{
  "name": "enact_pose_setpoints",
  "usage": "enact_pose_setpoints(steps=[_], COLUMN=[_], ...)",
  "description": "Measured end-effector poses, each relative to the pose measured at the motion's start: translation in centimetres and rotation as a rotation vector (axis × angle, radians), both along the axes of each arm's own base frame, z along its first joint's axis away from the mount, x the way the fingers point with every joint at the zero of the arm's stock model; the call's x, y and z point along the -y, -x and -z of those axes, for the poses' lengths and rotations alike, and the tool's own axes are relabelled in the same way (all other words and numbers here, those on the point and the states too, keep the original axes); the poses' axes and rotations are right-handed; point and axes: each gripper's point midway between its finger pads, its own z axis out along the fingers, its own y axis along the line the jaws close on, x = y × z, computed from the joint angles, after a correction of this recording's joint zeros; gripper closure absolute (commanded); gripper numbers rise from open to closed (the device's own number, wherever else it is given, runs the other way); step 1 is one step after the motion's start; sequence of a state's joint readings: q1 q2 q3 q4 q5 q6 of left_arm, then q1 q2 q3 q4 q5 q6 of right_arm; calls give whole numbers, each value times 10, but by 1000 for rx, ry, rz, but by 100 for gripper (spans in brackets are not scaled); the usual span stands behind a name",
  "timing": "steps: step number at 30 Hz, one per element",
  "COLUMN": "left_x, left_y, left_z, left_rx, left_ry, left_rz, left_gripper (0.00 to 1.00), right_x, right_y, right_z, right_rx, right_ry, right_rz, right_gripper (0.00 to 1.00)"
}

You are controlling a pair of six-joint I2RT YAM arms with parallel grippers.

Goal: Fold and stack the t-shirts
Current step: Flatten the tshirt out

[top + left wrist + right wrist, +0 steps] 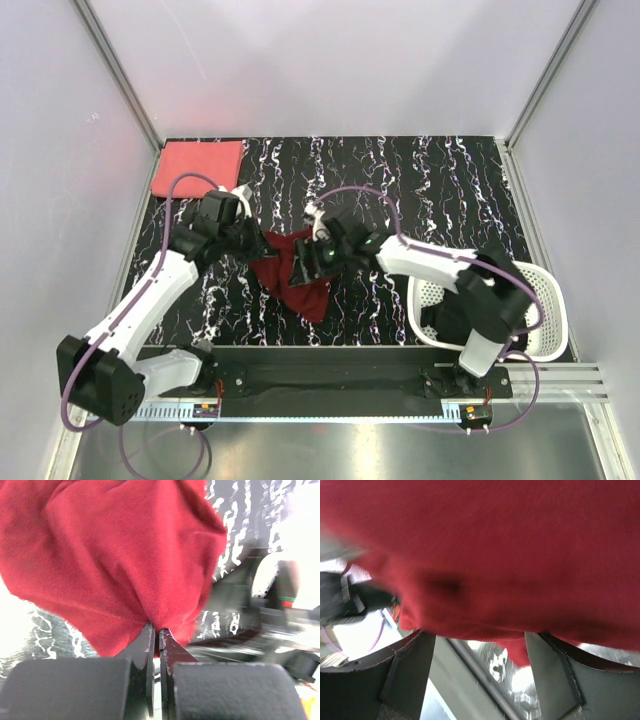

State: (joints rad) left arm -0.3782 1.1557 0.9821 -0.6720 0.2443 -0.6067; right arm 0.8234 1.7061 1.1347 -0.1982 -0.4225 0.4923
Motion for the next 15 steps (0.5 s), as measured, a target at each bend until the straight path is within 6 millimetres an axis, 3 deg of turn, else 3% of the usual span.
enact_pose_setpoints(steps=[2,3,5,6,7,11,15], left_x=[0,0,-1,-1,-1,-3,-18], left_y=[2,3,5,6,5,5,15], left_z=[-4,-5,-9,-12,-17,-46,-90], left_rx=[3,-4,-17,-18,-14,39,149], left_ry=[14,15,15,15,18,26,15], left_rz=[-10,-15,-21,-22,-23,-31,-58], left_gripper=[100,100,100,100,100,100,100], right_x=[-12,-15,-16,-15,-14,-4,31], right_y=[0,0,3,3,2,-1,-2], right_z=[16,22,34,37,38,21,-42], right_rx=[11,17,24,27,30,53,146], right_ry=[7,9,19,19,20,33,82], right_rz=[5,10,23,35,47,102,184], right_gripper=[26,36,64,89,99,100,100])
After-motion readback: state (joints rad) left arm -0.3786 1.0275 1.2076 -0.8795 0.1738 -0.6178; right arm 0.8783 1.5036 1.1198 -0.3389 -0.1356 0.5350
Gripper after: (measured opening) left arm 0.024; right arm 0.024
